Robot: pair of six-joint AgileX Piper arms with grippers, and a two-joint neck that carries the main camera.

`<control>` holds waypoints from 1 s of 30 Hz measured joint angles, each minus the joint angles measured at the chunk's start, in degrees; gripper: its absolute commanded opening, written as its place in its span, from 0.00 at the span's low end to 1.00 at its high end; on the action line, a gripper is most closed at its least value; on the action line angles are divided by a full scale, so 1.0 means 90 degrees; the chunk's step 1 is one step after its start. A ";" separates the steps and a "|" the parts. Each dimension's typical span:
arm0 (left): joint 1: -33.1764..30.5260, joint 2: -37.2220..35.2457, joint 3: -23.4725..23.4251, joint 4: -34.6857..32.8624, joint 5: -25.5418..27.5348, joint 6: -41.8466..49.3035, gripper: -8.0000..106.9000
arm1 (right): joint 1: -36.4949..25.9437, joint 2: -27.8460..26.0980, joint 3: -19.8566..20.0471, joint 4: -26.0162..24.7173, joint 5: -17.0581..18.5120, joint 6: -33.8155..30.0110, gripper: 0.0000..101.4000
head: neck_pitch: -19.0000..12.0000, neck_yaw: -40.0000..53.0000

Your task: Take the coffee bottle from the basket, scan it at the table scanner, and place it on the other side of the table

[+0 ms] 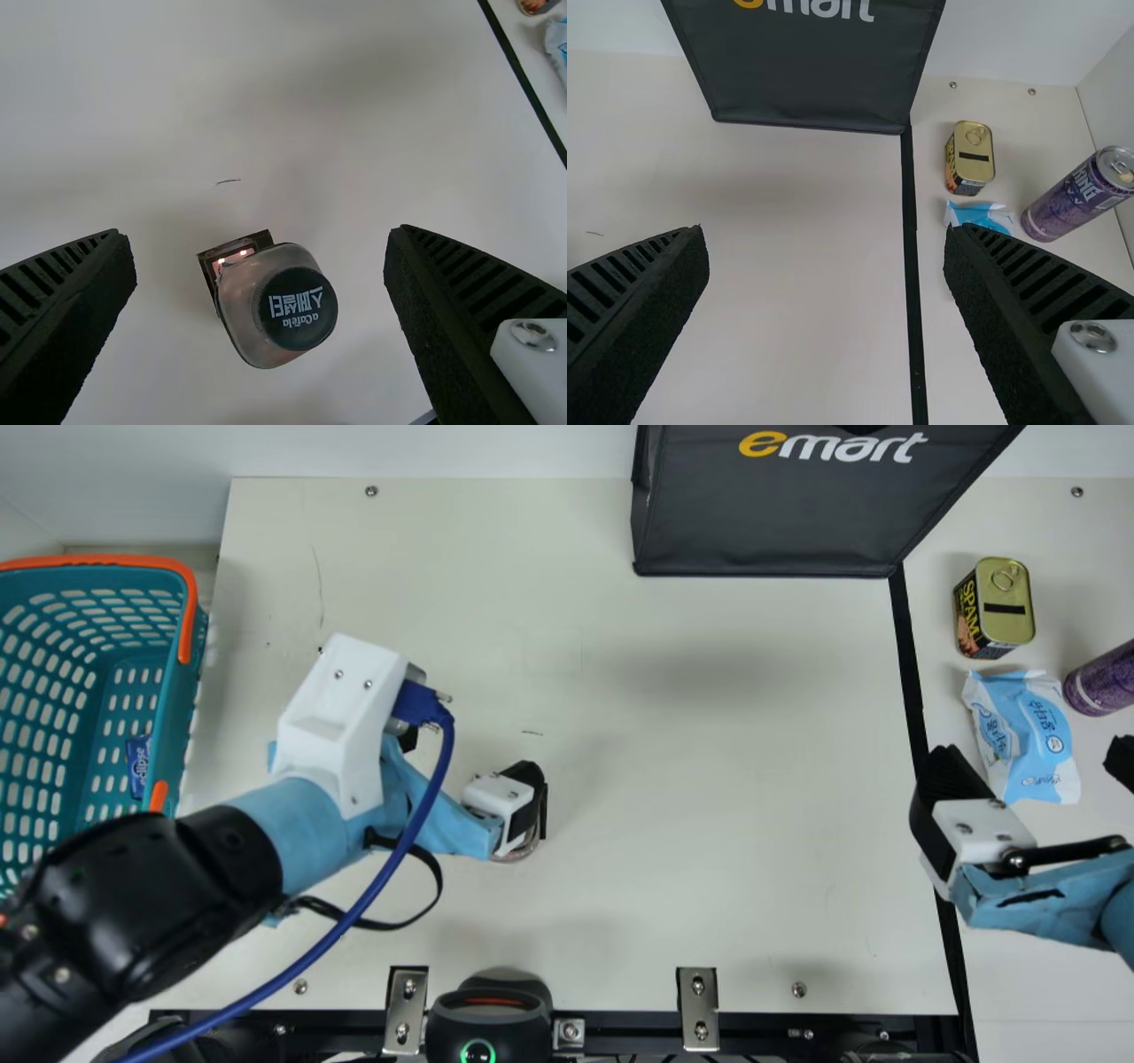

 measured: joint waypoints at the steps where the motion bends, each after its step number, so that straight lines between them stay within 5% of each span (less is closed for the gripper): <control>1: -0.0120 0.0014 0.0023 0.0205 0.0000 -0.0260 0.85 | 0.0000 0.0000 0.0000 0.0000 0.0000 0.0000 0.94 | 0.0010 0.0000; 17: -0.1766 0.0343 0.0345 0.2775 0.0488 -0.3633 0.85 | 0.0000 0.0000 0.0000 0.0000 0.0000 0.0000 0.94 | 0.0010 0.0000; 30: -0.2323 0.0771 0.0533 0.3530 0.0738 -0.5133 0.85 | 0.0000 0.0000 0.0000 0.0000 0.0000 0.0000 0.94 | 0.0000 0.0000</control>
